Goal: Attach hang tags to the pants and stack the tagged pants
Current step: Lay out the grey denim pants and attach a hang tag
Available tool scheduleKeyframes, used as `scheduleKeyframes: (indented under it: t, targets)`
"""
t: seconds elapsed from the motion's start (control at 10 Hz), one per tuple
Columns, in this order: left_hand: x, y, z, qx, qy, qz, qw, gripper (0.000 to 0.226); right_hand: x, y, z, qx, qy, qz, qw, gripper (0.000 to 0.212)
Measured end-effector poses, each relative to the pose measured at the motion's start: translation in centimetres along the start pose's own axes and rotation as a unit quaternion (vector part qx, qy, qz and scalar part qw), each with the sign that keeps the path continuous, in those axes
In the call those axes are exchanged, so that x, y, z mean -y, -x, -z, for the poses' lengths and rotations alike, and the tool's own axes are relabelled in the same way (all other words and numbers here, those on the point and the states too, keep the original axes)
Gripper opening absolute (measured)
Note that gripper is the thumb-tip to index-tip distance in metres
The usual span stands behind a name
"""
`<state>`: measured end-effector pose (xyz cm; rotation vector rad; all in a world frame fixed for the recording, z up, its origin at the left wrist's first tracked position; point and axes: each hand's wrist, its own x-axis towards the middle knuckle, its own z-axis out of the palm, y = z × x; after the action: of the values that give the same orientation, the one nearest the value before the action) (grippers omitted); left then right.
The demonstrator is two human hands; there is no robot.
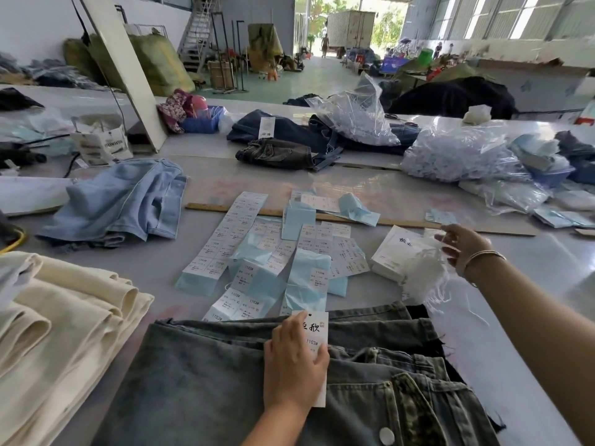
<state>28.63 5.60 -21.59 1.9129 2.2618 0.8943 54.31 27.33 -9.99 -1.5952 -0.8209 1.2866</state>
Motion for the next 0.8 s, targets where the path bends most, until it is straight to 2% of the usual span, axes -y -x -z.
scheduleKeyframes:
  t: [0.1,0.2,0.3,0.4,0.5,0.6,0.7,0.8]
  targets:
    - [0.0,0.0,0.0,-0.004,-0.004,-0.002,1.000,0.063,-0.2,0.3,-0.2,0.060,-0.133,0.005,0.989,0.032]
    - [0.0,0.1,-0.1,-0.001,-0.009,0.002,1.000,0.062,0.5,0.5,-0.7,0.105,-0.205,0.048,0.972,0.035]
    - [0.0,0.1,-0.1,0.009,-0.008,0.006,1.000,0.061,0.8,0.2,-1.2,0.131,0.084,0.151,0.976,0.031]
    - [0.0,-0.1,-0.1,0.007,-0.018,0.003,1.000,0.062,0.3,-0.5,-1.9,0.055,0.710,0.298,0.635,0.037]
    - [0.1,0.0,-0.1,-0.003,-0.022,-0.004,1.000,0.063,0.7,1.0,-2.4,0.008,0.846,0.337,0.414,0.032]
    - [0.1,0.0,-0.1,-0.004,-0.023,-0.003,1.000,0.063,0.7,1.2,-2.8,-0.035,0.873,0.355,0.333,0.034]
    - [0.1,0.0,-0.2,-0.004,-0.020,-0.002,1.000,0.062,0.5,1.0,-3.0,-0.090,0.833,0.421,0.349,0.018]
    - [0.1,0.0,-0.2,0.003,-0.016,0.000,1.000,0.061,0.5,1.1,-2.8,-0.115,0.754,0.525,0.378,0.028]
